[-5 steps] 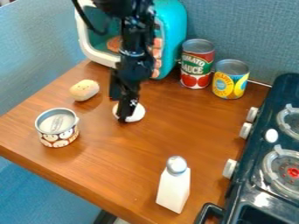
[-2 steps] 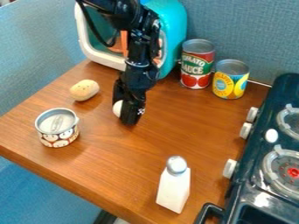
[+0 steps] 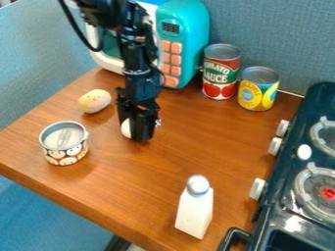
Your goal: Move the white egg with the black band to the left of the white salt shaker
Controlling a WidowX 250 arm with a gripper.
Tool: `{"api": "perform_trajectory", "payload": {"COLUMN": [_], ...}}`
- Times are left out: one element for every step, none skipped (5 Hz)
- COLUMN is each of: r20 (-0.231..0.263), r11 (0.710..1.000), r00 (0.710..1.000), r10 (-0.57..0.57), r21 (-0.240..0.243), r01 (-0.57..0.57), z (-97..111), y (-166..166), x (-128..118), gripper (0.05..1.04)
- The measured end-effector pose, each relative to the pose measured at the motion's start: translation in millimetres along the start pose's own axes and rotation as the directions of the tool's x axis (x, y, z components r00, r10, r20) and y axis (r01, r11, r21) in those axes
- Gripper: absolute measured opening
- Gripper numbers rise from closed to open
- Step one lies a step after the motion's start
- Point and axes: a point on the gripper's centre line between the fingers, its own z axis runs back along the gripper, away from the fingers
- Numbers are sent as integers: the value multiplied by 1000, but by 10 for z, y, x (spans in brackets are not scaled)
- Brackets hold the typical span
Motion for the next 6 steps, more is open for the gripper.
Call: {"api": "perform_trajectory", "payload": {"r20": [66,73,44,-32,-66,-93], "r11": [987,962,948,946,952,964], "r00": [986,960,947,946,951,961], "r10": [151,269,318,321,303,259], "r21": [-74,-61,-27,59,74,81], "r01": [-146,-265,-317,-319,-298,-252], "z": [132,291,281,136,-42,-160], "y": [-90,-171,-381,-604,-752,-925], "x": [-27,-194,-350,-460,-482,-487], "gripper": [713,713,713,713,713,713]}}
